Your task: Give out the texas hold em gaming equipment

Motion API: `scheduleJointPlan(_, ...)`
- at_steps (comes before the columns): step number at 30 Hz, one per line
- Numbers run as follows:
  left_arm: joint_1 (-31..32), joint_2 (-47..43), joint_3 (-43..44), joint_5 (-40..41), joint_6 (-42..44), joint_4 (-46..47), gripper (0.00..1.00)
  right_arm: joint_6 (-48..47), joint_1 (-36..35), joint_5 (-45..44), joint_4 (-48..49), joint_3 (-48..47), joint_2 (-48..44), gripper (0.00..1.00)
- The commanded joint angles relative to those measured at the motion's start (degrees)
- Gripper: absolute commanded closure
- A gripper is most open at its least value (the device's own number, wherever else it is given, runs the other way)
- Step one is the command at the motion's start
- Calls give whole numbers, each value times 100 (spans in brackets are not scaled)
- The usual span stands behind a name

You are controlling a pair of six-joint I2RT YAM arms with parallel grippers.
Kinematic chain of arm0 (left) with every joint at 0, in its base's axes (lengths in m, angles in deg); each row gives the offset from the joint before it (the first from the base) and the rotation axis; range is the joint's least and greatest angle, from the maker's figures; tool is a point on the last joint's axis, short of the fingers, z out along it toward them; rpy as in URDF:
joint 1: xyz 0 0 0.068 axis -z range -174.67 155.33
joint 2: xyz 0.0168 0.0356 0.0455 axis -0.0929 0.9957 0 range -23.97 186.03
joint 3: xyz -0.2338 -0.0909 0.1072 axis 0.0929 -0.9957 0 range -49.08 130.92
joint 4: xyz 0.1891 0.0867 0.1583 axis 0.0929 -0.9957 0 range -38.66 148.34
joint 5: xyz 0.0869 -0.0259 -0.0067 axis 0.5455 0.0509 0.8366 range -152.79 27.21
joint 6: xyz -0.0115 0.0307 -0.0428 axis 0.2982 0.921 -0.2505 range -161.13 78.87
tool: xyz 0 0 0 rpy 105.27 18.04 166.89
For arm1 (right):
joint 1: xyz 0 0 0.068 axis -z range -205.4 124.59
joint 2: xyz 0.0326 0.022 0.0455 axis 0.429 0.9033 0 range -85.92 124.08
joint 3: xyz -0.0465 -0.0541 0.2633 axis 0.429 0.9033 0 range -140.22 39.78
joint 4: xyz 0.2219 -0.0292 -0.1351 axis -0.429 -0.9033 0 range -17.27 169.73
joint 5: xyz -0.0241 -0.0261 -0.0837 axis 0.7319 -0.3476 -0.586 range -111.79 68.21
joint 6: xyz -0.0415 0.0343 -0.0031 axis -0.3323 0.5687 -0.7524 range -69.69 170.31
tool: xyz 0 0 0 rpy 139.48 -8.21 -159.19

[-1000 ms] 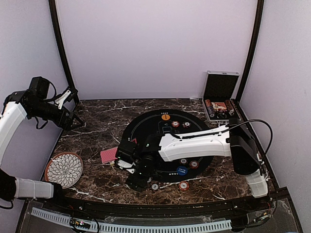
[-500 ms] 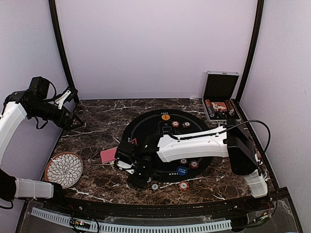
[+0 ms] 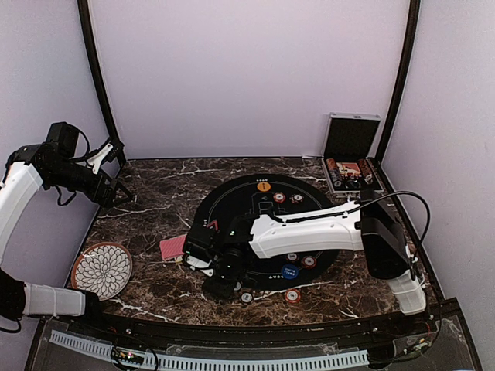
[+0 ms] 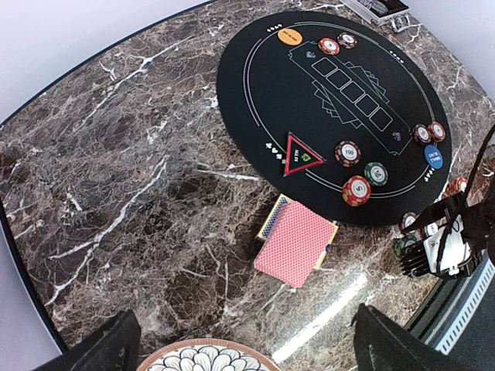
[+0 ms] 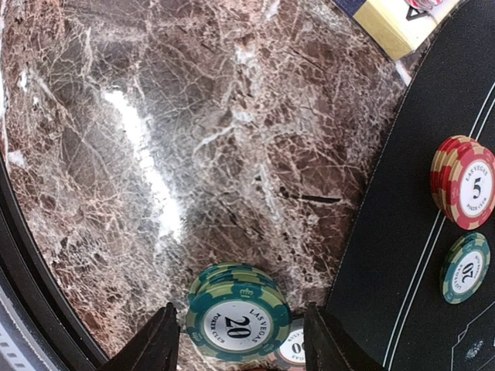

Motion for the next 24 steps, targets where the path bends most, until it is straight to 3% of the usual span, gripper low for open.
scheduleJointPlan(1,-21,-128,15,-47,72,-120,1,19,-59,-171,12,-204,115,44)
scheduleJointPlan(11,-21,-134,-1,-52,69,-111,1,15,-101,-236,-172,-508,-37,47)
scheduleJointPlan(17,-21,-152,-20,-48,68,-102,1,-11,-91,-462,-212,-488,-43,31)
scheduleJointPlan(24,-21,-167,-27,-26,74,-105,1,-3,-50,-405,-154,-291,73,26)
